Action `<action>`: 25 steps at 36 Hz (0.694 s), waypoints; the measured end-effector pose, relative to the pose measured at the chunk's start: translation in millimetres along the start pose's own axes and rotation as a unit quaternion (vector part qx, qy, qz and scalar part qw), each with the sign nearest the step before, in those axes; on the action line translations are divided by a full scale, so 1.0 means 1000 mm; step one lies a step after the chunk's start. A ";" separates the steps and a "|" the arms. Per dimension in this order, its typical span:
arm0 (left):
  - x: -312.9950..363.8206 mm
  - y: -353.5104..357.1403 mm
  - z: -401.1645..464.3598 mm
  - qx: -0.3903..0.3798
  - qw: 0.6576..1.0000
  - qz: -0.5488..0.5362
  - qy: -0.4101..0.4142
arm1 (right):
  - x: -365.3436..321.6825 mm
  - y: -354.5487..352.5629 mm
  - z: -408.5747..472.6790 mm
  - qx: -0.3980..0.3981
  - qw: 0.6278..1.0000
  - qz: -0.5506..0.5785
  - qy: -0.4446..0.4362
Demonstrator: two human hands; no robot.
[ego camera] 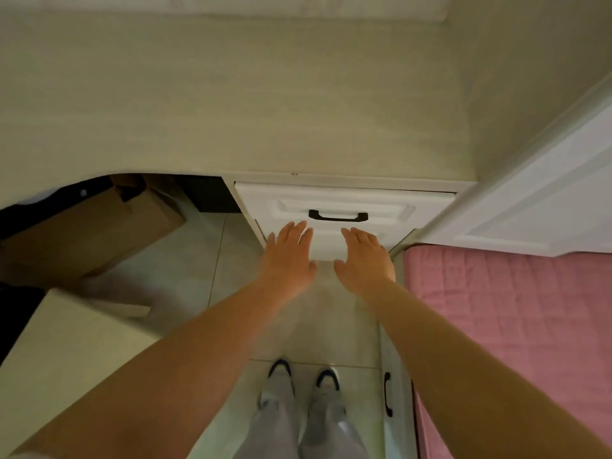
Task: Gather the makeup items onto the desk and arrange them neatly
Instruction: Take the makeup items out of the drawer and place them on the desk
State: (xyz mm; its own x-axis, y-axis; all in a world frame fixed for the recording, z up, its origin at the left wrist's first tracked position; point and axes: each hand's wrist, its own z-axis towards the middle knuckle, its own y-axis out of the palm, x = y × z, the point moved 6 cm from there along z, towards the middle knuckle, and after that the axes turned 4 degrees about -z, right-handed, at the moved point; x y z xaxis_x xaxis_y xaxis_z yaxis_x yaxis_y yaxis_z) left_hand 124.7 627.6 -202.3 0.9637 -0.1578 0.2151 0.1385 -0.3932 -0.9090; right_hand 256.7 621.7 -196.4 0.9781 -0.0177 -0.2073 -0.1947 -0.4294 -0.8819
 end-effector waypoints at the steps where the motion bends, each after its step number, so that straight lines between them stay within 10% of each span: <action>1: 0.000 0.006 0.009 -0.007 1.000 0.002 0.006 | 0.003 0.003 0.007 -0.003 1.000 -0.001 0.004; 25: -0.011 0.042 0.096 0.022 0.999 0.022 0.015 | 0.029 0.036 0.092 0.004 0.997 -0.062 -0.037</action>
State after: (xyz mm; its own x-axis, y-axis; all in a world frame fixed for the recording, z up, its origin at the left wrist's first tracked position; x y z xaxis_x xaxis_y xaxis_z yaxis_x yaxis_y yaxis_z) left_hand 141.8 700.1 -277.4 0.9622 -0.2009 0.1839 0.1059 -0.3460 -0.9322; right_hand 271.4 689.1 -273.2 0.9867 0.1026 -0.1261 -0.0725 -0.4166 -0.9062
